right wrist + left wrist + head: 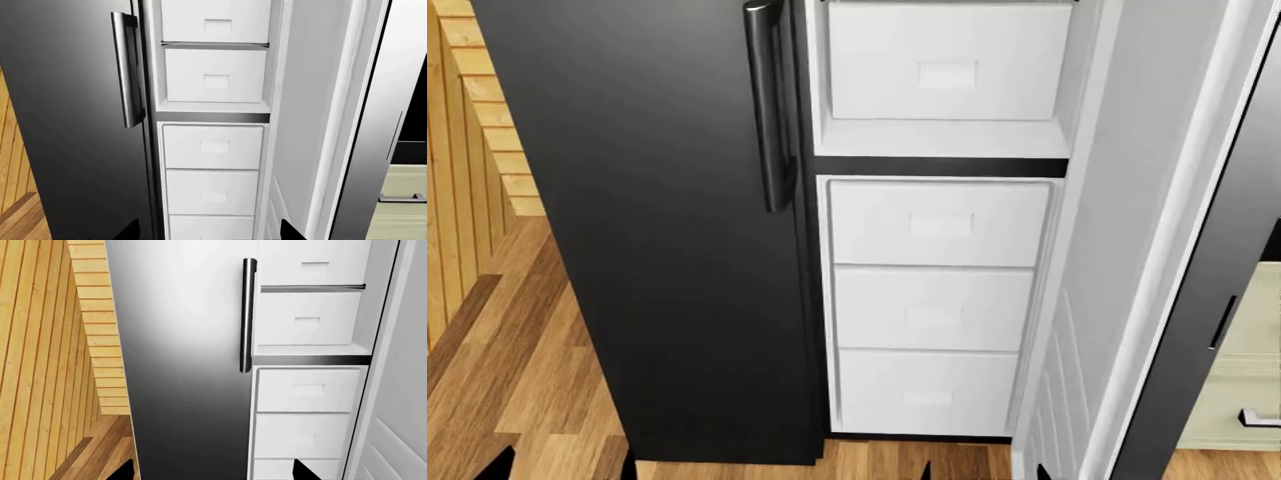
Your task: Close the fridge door
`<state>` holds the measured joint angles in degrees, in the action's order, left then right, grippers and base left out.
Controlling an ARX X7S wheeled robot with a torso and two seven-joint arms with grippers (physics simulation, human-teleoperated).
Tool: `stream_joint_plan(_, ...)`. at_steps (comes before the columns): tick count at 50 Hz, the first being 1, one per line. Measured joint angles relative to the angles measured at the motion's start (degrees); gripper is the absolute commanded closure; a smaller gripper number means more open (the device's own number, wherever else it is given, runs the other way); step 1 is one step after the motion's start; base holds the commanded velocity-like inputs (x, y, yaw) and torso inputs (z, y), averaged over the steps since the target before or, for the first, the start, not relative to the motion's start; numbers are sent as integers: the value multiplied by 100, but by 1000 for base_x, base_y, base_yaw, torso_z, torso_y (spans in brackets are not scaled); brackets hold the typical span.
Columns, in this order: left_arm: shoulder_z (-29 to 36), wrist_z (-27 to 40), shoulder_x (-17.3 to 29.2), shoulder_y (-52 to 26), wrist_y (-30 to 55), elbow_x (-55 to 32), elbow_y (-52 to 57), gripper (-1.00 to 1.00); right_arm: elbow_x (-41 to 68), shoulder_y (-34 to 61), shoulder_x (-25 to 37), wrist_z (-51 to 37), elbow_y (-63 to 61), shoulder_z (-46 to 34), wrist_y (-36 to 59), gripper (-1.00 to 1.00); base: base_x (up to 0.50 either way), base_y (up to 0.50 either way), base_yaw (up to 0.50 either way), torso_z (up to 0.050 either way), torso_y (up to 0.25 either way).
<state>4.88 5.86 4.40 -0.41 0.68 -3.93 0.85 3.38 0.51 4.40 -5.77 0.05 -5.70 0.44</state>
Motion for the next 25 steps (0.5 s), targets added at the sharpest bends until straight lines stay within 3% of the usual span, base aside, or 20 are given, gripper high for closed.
stream_joint_plan(20,125,142,132,1,-12,-175,34,-100,54,18,134,-187,-15,-184,30,-100,-405,0,0,0,0)
stream_joint_plan(25,157,174,162,11,-11,-210,43,-100,89,8,159,-224,-23,-212,23,-100,-64,0,0,0,0)
